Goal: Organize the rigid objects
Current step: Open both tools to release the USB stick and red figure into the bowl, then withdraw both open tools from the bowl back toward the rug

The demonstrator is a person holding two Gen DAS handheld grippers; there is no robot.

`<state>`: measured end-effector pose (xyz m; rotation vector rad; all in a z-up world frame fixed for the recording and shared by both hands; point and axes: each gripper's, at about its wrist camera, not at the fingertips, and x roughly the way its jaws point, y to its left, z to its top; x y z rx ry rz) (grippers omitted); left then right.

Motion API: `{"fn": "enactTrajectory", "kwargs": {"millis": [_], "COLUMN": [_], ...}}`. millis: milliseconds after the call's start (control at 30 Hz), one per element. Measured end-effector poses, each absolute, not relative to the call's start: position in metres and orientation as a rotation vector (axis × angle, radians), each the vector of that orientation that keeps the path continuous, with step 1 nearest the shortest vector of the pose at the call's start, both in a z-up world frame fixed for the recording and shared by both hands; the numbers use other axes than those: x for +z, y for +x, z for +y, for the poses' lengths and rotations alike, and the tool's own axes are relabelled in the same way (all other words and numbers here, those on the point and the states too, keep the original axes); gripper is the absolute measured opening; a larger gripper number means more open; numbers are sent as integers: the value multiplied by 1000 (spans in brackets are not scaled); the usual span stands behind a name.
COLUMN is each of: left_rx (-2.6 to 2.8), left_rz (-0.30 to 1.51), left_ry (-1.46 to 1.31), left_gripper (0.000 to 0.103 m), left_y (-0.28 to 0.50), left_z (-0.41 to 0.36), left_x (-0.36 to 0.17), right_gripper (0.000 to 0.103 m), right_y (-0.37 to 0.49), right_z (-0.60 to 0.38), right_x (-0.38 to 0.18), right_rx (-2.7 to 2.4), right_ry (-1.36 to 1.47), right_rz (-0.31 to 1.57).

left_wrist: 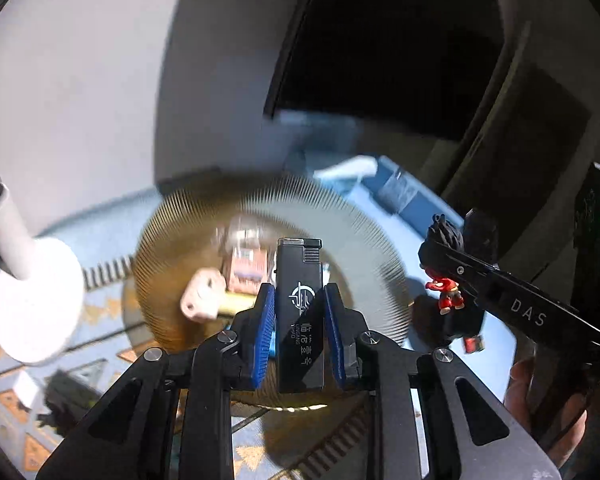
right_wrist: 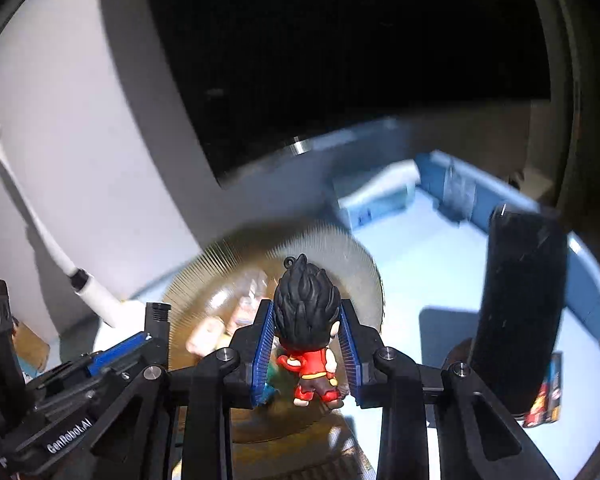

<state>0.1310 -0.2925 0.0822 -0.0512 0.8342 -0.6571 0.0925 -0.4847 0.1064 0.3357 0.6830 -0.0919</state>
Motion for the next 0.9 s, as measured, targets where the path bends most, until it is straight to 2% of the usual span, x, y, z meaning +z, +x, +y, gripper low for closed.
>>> {"fn": "enactTrajectory", "kwargs": {"millis": [333,400,433,600,733,900], "left_rx": [-657,-652,-652,-639,-602,-479], "left_rz": [912,906,902,802,689,550], "left_ry": [-38,-42,-48,-67,-118,-150], "left_gripper": [22,35,41,41,41,41], "left_y": [146,145,143,117,83,35], "left_z": [-312,-309,-305,-257,-198,-127], "left_x": [50,55,60,98,139,186], "right_gripper": [31,34,37,38,53,55], "right_y": [116,116,114,81,52,20], "right_z": [-503,-507,-508,-515,-502,-457], "right_x": [62,60,62,99,135,172], "right_rx": [-72,-58,-53,-72,-61,30], "right_ry": [428,450,455,459,429,355], "right_rz": [795,813,811,694,599,523]}}
